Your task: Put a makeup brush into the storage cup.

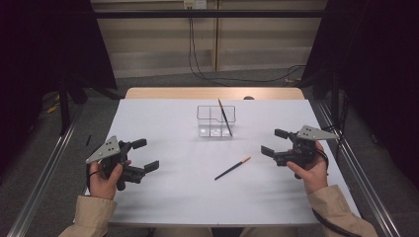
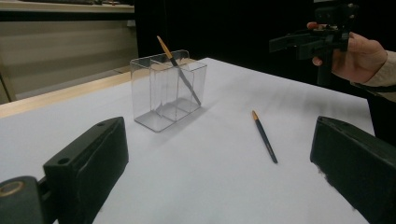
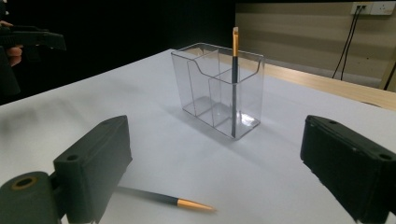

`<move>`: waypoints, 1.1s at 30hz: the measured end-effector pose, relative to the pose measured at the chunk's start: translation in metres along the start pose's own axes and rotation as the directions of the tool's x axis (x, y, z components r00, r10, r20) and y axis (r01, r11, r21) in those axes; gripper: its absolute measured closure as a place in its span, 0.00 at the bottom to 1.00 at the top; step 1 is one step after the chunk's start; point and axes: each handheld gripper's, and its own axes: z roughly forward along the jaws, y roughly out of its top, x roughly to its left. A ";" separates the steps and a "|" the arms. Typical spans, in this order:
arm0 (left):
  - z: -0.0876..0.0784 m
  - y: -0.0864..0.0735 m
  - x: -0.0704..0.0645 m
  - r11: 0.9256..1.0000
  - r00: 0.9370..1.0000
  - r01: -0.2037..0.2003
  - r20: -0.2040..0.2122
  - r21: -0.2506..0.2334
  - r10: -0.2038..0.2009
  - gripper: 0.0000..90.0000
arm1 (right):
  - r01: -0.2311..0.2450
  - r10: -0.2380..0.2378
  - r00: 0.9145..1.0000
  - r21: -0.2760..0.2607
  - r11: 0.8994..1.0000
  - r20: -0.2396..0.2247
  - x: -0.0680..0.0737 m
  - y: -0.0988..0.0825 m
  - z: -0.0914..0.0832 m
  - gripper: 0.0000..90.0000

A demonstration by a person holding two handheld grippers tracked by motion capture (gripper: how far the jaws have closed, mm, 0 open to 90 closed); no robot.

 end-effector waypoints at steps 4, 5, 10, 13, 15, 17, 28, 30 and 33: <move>0.001 0.000 0.000 1.000 1.000 0.000 0.000 0.003 0.000 0.05 | 0.001 -0.001 1.000 0.003 1.000 -0.013 0.001 0.003 0.008 0.09; 0.000 0.000 0.000 1.000 1.000 -0.001 -0.002 0.001 0.001 0.05 | 0.004 -0.004 1.000 0.005 1.000 -0.013 0.002 0.003 0.010 0.09; 0.000 0.000 0.001 1.000 1.000 -0.002 -0.001 0.002 0.002 0.05 | -0.005 0.006 1.000 0.010 1.000 -0.022 0.003 0.005 0.017 0.09; 0.000 0.000 0.001 1.000 1.000 -0.004 0.002 0.002 0.004 0.05 | -0.004 0.004 1.000 0.008 1.000 -0.024 0.003 0.006 0.021 0.09; 0.000 0.000 0.001 1.000 1.000 -0.004 0.002 0.003 0.004 0.05 | -0.004 0.005 1.000 0.007 1.000 -0.026 0.004 0.007 0.023 0.09; 0.000 0.000 0.001 1.000 1.000 -0.004 0.003 0.004 0.004 0.05 | 0.001 -0.001 1.000 0.008 1.000 -0.024 0.004 0.008 0.025 0.09; 0.000 -0.001 0.001 1.000 1.000 -0.002 0.000 0.005 0.002 0.05 | 0.019 -0.018 0.999 0.023 1.000 -0.041 0.006 0.015 0.039 0.09; 0.000 -0.001 0.001 1.000 1.000 -0.002 0.001 0.003 0.002 0.05 | 0.018 -0.017 0.999 0.028 0.999 -0.046 0.007 0.016 0.041 0.09; 0.000 -0.001 0.002 1.000 1.000 -0.004 0.000 0.006 0.004 0.05 | 0.017 -0.015 0.999 0.026 1.000 -0.047 0.006 0.018 0.045 0.09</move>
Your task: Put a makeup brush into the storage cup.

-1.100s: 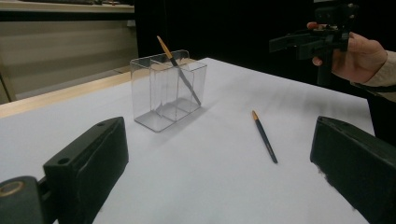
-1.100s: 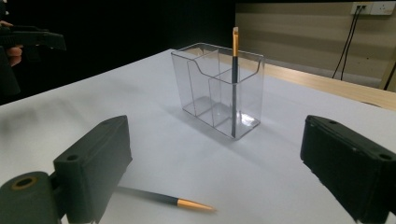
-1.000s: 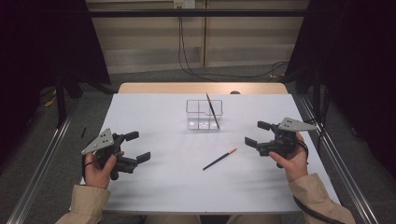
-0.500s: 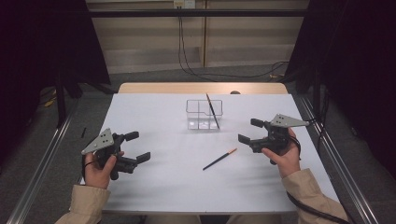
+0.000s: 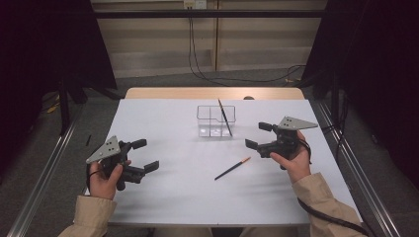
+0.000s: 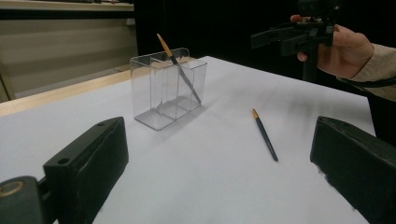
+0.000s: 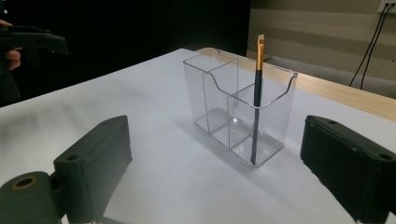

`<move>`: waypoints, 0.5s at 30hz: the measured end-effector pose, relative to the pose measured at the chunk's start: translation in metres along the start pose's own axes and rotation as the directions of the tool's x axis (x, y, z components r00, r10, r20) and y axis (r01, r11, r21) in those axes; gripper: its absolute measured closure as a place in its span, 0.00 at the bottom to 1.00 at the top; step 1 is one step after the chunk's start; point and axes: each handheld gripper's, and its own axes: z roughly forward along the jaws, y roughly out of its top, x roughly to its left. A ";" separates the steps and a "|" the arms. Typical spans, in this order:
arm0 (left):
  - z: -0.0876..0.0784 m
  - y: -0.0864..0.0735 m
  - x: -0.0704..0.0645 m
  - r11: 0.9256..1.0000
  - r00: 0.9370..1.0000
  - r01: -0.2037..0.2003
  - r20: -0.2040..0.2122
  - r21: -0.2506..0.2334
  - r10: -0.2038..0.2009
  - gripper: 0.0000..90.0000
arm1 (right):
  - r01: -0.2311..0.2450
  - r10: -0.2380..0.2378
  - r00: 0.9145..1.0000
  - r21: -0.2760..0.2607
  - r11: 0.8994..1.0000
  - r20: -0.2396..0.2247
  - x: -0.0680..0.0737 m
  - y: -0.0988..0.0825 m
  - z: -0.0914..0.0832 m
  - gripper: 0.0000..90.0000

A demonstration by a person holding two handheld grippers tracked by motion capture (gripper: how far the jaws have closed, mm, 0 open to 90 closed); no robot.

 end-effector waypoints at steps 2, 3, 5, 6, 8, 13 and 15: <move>0.000 0.000 0.000 1.000 1.000 0.002 -0.001 -0.001 -0.002 0.05 | -0.002 0.002 1.000 -0.004 1.000 -0.001 0.000 0.001 0.002 0.09; 0.000 0.000 0.000 1.000 1.000 0.000 -0.001 -0.002 0.000 0.05 | -0.001 0.001 1.000 -0.005 1.000 -0.002 0.000 0.002 0.004 0.09; 0.000 0.000 0.000 1.000 1.000 0.001 -0.001 -0.002 -0.001 0.05 | 0.002 -0.002 1.000 -0.005 1.000 -0.005 0.000 0.004 0.007 0.09; 0.000 0.000 0.000 1.000 1.000 0.000 -0.001 -0.002 0.000 0.05 | 0.007 -0.007 1.000 -0.005 1.000 -0.007 0.001 0.005 0.008 0.09; 0.000 0.000 0.000 1.000 1.000 0.000 -0.001 -0.002 0.000 0.05 | 0.009 -0.009 1.000 -0.005 1.000 -0.011 0.001 0.007 0.012 0.09; -0.001 0.001 0.000 1.000 1.000 0.003 -0.001 -0.004 -0.003 0.05 | 0.018 -0.017 1.000 0.013 1.000 -0.024 0.003 0.008 0.021 0.09; -0.001 0.000 0.000 1.000 1.000 0.004 0.001 -0.005 -0.004 0.05 | 0.020 -0.019 0.999 0.025 0.999 -0.028 0.004 0.008 0.024 0.10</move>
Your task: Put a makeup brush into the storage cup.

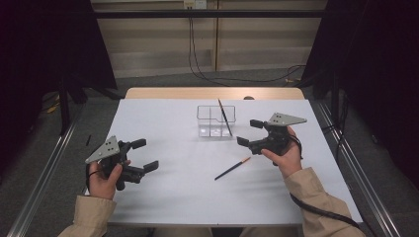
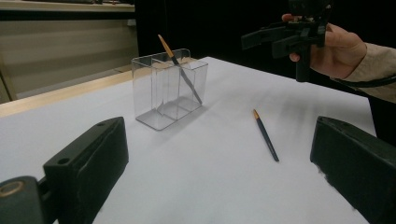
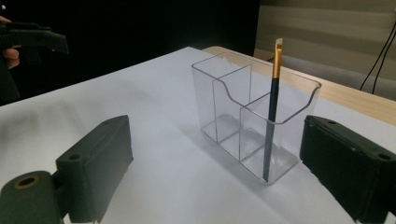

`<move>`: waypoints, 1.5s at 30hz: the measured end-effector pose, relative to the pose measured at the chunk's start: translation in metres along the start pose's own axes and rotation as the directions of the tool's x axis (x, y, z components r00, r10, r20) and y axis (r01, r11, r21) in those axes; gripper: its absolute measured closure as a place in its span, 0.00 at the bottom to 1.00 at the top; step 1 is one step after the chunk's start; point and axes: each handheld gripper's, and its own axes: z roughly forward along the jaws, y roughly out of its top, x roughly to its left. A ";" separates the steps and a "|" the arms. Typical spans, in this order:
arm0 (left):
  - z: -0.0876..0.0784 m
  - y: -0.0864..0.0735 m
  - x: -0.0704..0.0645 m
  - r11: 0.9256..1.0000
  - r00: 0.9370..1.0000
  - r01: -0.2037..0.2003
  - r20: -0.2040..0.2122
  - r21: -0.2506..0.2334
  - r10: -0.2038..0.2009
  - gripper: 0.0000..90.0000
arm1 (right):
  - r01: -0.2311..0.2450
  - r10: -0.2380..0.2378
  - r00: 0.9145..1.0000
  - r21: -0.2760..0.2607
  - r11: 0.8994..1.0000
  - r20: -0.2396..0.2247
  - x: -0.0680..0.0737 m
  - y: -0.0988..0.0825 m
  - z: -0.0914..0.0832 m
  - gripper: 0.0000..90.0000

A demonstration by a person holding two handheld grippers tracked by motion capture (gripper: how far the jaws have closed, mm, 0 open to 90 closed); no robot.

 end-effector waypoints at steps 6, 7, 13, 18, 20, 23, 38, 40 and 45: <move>0.000 0.000 0.001 1.000 1.000 -0.001 0.002 -0.001 0.001 0.05 | 0.010 -0.009 1.000 0.054 0.999 -0.019 -0.001 0.001 0.006 0.09; 0.000 0.000 0.000 1.000 1.000 0.001 0.002 0.000 -0.001 0.05 | 0.011 -0.010 1.000 0.062 0.998 -0.018 -0.002 0.001 0.007 0.09; 0.001 0.000 0.000 1.000 1.000 0.002 0.004 0.003 -0.002 0.05 | 0.042 -0.039 0.999 0.156 0.987 -0.024 -0.005 0.006 0.011 0.09; 0.001 -0.001 0.000 1.000 1.000 0.005 0.003 0.003 -0.005 0.05 | 0.056 -0.049 0.998 0.258 0.965 -0.032 -0.009 0.006 0.018 0.09; 0.001 -0.001 0.001 1.000 1.000 0.006 0.002 0.003 -0.006 0.05 | 0.053 -0.046 0.998 0.295 0.954 -0.031 -0.010 0.006 0.020 0.09; 0.001 -0.001 0.001 1.000 1.000 0.006 0.002 0.004 -0.006 0.05 | 0.055 -0.043 0.998 0.326 0.944 -0.046 -0.010 0.005 0.024 0.10; 0.003 -0.002 0.001 1.000 1.000 0.015 0.009 0.007 -0.015 0.05 | 0.137 -0.072 0.988 0.550 0.824 -0.138 -0.012 0.005 0.035 0.14; 0.003 -0.002 0.001 1.000 1.000 0.012 0.008 0.009 -0.012 0.05 | 0.165 -0.091 0.984 0.578 0.799 -0.155 -0.010 0.003 0.037 0.15; 0.003 -0.003 0.001 1.000 1.000 0.014 0.008 0.009 -0.015 0.05 | 0.199 -0.105 0.977 0.625 0.755 -0.185 -0.007 -0.002 0.041 0.18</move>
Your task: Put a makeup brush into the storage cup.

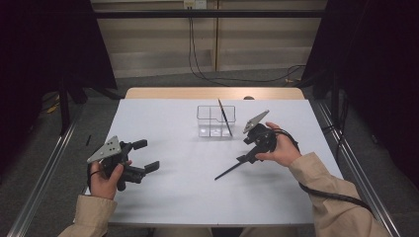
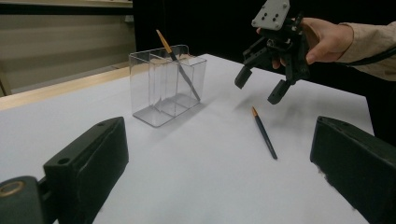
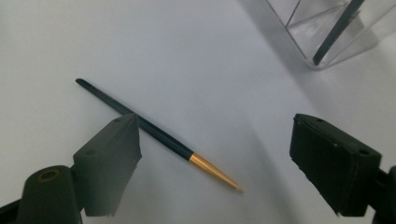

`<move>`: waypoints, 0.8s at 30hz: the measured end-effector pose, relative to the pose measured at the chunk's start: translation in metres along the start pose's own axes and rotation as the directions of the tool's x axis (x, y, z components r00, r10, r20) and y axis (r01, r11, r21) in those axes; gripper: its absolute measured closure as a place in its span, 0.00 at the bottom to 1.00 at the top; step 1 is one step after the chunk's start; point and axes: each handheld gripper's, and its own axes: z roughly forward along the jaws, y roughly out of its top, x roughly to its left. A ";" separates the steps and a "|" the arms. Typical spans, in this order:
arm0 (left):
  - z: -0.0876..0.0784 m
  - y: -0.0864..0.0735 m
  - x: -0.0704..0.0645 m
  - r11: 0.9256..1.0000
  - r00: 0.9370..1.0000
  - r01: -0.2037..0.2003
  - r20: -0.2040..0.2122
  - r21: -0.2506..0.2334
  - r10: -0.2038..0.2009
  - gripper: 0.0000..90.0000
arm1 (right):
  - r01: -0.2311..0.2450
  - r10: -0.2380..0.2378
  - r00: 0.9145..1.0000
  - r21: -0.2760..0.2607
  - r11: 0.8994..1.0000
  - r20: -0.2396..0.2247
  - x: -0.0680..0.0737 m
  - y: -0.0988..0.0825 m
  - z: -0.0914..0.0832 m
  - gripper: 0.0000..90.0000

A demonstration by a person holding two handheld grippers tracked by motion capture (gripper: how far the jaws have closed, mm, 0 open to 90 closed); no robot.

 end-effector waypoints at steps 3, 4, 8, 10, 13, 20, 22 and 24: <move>0.000 -0.001 0.001 1.000 1.000 -0.002 0.000 0.003 0.002 0.05 | 0.013 -0.013 1.000 0.034 0.999 0.001 0.002 0.000 0.003 0.18; 0.000 -0.001 0.001 1.000 1.000 -0.001 0.000 0.005 0.001 0.05 | 0.018 -0.018 1.000 0.040 0.999 0.001 0.002 -0.001 0.004 0.18; 0.001 -0.001 0.001 1.000 1.000 -0.001 0.001 0.004 0.001 0.05 | 0.026 -0.026 1.000 0.066 0.998 -0.001 0.001 -0.002 0.004 0.19; 0.001 -0.001 0.001 1.000 1.000 -0.002 0.001 0.005 0.002 0.05 | 0.035 -0.036 0.999 0.077 0.996 0.004 0.001 -0.002 0.005 0.19; 0.001 -0.001 0.001 1.000 1.000 -0.002 0.000 0.006 0.002 0.05 | 0.054 -0.055 0.999 0.102 0.993 0.003 0.002 -0.002 0.006 0.21; 0.001 -0.001 0.001 1.000 1.000 -0.003 -0.001 0.005 0.003 0.05 | 0.080 -0.081 0.997 0.163 0.983 -0.002 0.005 -0.003 0.009 0.30; 0.001 -0.001 0.001 1.000 1.000 -0.004 -0.002 0.006 0.004 0.05 | 0.089 -0.088 0.996 0.164 0.982 -0.017 0.005 -0.003 0.010 0.33; 0.001 -0.001 0.001 1.000 1.000 -0.004 -0.002 0.005 0.004 0.05 | 0.092 -0.090 0.996 0.175 0.980 -0.018 0.005 -0.003 0.012 0.33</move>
